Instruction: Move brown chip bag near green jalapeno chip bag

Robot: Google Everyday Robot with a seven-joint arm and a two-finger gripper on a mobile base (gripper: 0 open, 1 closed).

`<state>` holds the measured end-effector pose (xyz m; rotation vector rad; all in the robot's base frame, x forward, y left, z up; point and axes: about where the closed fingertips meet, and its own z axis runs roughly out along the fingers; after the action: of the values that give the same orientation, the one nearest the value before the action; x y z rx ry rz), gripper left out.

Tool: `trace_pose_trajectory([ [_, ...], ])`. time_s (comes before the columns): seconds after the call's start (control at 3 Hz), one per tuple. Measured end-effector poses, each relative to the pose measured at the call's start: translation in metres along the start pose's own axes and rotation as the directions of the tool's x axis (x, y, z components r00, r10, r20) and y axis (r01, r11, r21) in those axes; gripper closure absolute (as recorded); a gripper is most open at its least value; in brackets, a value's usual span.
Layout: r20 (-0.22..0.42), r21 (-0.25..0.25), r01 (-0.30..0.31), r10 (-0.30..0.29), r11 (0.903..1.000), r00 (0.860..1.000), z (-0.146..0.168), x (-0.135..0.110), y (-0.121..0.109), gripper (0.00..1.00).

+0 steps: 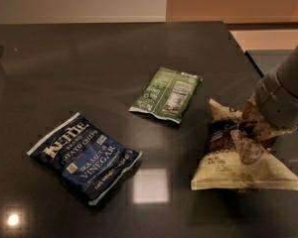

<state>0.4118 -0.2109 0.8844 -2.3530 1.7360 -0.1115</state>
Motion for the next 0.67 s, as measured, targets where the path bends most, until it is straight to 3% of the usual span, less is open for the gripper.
trace_pose_trajectory([
  [0.33, -0.037, 0.083, 0.024, -0.021, 0.9963, 0.999, -0.009, 0.003, -0.031, 1.0],
  [0.67, -0.069, 0.154, 0.052, -0.042, 0.9866, 0.997, -0.016, 0.009, -0.062, 1.0],
])
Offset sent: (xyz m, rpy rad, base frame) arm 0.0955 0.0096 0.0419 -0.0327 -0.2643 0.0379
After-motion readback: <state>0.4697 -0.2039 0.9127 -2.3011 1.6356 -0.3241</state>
